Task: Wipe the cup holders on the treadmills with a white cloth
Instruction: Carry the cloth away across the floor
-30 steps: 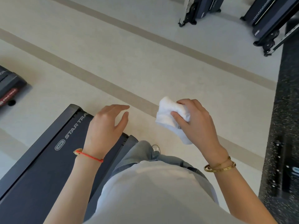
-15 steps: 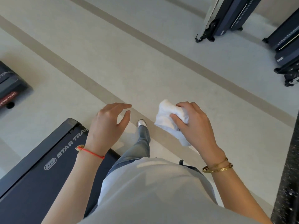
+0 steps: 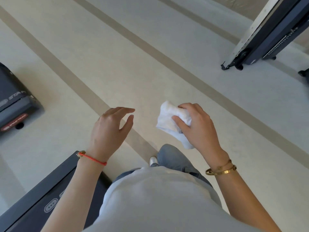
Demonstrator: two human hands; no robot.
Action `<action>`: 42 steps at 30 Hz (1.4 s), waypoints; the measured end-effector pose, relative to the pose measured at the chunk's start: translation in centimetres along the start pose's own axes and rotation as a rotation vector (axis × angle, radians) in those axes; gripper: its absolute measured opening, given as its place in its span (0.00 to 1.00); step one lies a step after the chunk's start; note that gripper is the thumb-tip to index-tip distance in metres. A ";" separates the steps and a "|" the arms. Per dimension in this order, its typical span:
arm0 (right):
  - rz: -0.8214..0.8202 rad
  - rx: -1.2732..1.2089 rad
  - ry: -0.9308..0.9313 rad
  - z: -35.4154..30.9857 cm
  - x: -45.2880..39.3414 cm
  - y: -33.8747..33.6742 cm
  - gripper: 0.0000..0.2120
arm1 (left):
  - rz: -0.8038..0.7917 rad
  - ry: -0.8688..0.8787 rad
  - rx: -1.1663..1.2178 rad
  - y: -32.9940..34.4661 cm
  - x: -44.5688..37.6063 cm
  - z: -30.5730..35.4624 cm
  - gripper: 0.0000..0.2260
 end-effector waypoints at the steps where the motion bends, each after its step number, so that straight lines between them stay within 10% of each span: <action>1: -0.007 -0.001 -0.003 -0.2 -1.7 0.4 0.13 | 0.001 -0.016 0.003 0.0 -1.4 -0.7 0.13; 42: -0.250 -0.079 -0.299 -28.0 -89.7 32.8 0.12 | 0.215 -0.369 -0.126 -9.8 -77.0 -45.3 0.09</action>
Point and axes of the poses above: each hand's wrist, its own x-axis away from the middle knuckle, its own y-axis out of the palm, z = x × y, the point moved 10 cm from there along -x, towards the middle knuckle, and after that the axes turned 4 degrees about z, right-handed, at the moved point
